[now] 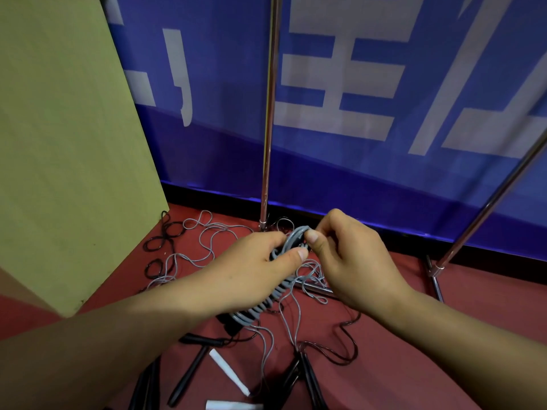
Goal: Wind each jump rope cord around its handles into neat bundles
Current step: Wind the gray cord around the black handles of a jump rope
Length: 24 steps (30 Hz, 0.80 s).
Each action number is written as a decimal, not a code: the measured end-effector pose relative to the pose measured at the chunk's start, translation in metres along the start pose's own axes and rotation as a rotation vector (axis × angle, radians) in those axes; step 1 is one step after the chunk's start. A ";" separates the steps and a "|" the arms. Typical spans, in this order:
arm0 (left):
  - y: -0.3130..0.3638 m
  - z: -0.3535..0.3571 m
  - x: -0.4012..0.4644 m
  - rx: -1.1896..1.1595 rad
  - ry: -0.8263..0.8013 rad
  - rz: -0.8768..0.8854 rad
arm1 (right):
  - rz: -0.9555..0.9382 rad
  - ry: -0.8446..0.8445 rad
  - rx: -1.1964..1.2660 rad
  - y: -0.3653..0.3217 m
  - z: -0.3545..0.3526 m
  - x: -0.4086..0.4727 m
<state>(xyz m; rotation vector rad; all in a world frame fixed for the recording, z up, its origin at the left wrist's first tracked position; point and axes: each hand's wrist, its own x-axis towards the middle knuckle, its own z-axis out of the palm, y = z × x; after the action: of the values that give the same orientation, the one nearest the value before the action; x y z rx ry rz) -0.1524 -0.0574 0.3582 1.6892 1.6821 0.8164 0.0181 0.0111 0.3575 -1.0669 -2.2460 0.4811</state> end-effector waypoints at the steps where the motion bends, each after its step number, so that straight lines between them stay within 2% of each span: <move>1: 0.000 0.000 0.000 0.005 -0.003 -0.001 | 0.015 -0.001 0.016 0.000 0.000 0.001; 7: 0.004 -0.001 -0.001 -0.035 -0.011 -0.031 | -0.015 0.003 0.017 -0.002 0.000 0.002; 12: 0.007 -0.001 -0.001 -0.157 0.015 -0.108 | -0.033 -0.012 0.144 -0.004 -0.001 0.003; 20: 0.008 -0.002 0.002 -0.333 -0.024 -0.203 | -0.205 0.010 0.076 -0.003 -0.005 -0.001; 22: 0.005 -0.002 0.001 -0.334 -0.018 -0.198 | -0.179 -0.013 0.138 -0.004 -0.006 -0.001; 24: 0.002 -0.001 0.001 -0.345 0.008 -0.200 | -0.031 -0.095 0.335 -0.006 -0.007 0.001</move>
<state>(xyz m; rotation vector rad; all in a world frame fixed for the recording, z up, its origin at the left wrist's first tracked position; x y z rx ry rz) -0.1517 -0.0563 0.3608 1.2656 1.5783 0.9529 0.0189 0.0082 0.3664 -0.8497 -2.1586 0.8748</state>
